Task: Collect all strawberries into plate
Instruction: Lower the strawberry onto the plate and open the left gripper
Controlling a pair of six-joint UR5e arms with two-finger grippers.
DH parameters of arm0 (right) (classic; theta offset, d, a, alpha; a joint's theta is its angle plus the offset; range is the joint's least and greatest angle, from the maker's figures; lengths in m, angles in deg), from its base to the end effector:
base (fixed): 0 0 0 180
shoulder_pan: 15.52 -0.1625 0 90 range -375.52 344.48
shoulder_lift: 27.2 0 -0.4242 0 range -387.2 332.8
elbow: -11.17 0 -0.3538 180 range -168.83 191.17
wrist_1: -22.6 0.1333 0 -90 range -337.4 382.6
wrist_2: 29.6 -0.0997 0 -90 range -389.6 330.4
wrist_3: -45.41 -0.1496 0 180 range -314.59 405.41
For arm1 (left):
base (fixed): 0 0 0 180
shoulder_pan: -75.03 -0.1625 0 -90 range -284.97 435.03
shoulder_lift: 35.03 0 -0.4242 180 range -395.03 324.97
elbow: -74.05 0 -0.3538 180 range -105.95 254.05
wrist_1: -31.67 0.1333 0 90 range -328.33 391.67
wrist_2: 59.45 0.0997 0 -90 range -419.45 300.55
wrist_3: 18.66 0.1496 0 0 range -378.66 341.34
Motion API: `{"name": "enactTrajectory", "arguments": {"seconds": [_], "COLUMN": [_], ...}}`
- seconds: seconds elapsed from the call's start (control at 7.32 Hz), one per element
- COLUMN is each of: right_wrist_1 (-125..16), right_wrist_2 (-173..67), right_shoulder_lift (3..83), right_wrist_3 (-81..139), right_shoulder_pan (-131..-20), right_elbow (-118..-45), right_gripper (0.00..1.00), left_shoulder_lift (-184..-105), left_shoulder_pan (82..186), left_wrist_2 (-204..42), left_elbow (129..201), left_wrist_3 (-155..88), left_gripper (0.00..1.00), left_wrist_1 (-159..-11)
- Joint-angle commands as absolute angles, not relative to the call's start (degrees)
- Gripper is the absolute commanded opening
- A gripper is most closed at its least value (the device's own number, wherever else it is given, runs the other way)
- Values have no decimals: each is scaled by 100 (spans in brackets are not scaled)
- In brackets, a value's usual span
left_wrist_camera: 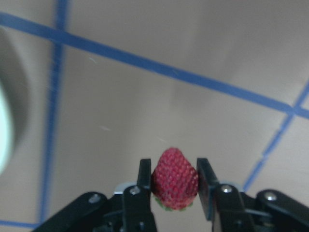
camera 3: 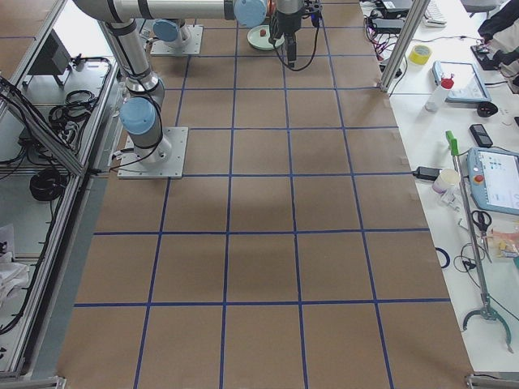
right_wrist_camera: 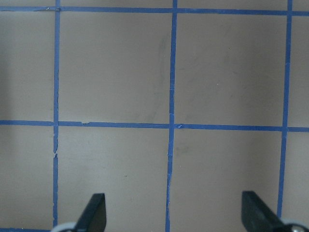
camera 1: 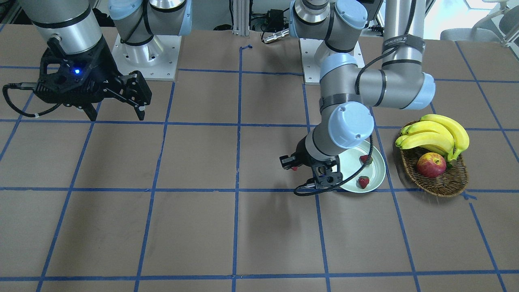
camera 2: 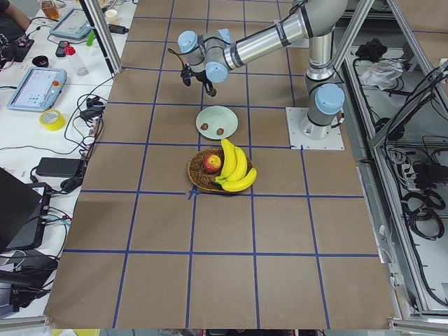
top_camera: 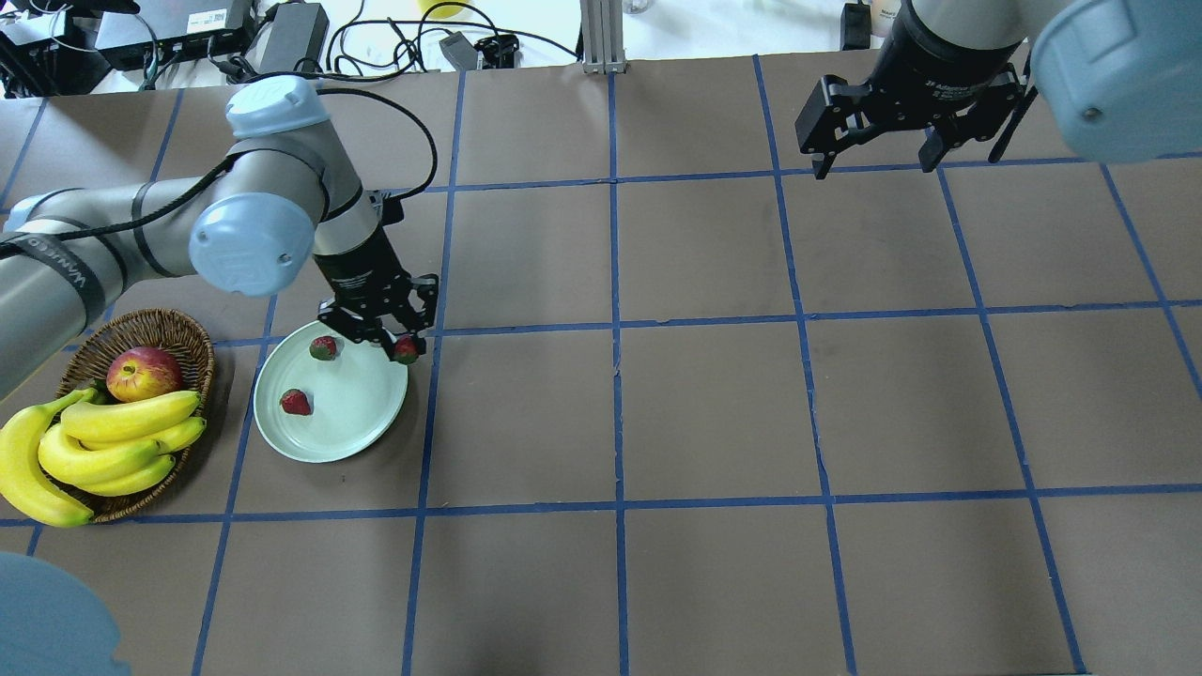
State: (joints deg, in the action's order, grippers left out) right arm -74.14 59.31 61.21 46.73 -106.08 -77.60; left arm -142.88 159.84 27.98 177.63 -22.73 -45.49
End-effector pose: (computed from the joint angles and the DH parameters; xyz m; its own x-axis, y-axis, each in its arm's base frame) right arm 0.1408 -0.4799 0.4467 -0.9993 -0.0348 -0.0163 -0.0327 0.9932 -0.1115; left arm -0.0961 -0.4895 0.2084 -0.9850 -0.1713 0.0198 -0.1560 0.9341 0.3210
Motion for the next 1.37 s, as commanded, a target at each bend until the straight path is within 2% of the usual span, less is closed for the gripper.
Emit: {"name": "enactTrajectory", "arguments": {"seconds": [0.0,0.14,0.27,0.55,0.82,1.23], "right_wrist_1": [-7417,-7425,-7417,-7425,-7417,-7417], "right_wrist_2": [5890,5890,5890,5873,5873,5873], "right_shoulder_lift": [6122,6122,6122,6122,6122,6122], "right_wrist_3": [4673,4673,4673,4673,4673,4665], "right_shoulder_pan": [-10605,-10605,-10605,-10614,-10614,-10614], "right_elbow": [-7760,-7760,-7760,-7760,-7760,-7760], "right_gripper": [100,100,100,100,100,100], "left_shoulder_lift": [-14278,-14313,-14296,-14191,-13989,-13253], "left_shoulder_pan": [15476,15466,15466,15475,15544,15562], "left_wrist_2": [3098,3177,3256,3248,3274,3309], "left_elbow": [18005,18014,18022,17839,17208,16486], "left_wrist_3": [-1517,-1480,-1436,-1435,-1496,-1514], "left_gripper": [0,16,99,100,100,100], "left_wrist_1": [-4611,-4611,-4611,-4603,-4882,-5838]}}
